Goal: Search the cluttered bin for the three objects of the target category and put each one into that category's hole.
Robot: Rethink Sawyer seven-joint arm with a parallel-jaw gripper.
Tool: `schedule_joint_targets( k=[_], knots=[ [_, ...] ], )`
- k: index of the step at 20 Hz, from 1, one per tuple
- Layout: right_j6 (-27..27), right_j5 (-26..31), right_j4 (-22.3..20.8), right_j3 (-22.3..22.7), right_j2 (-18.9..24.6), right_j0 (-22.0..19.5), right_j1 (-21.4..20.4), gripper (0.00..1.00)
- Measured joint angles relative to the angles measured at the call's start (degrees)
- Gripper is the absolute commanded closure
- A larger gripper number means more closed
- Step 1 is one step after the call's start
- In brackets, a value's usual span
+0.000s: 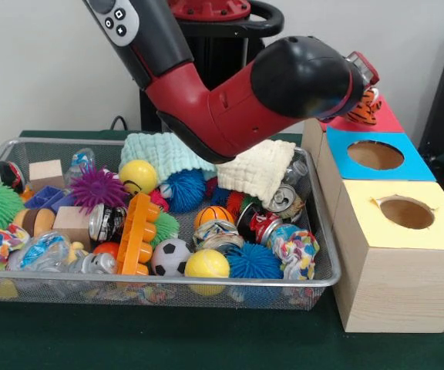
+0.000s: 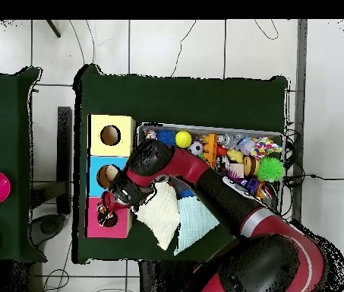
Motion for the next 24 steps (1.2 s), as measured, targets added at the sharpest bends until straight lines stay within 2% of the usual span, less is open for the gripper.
schedule_joint_targets(
  k=[10, 24],
  knots=[
    [0.0, -8.2, 0.0, 3.4, -0.4, 1.1, -5.2, 1.0],
    [0.0, -8.8, 0.0, 4.5, -2.5, 3.9, -7.3, 1.0]
  ],
)
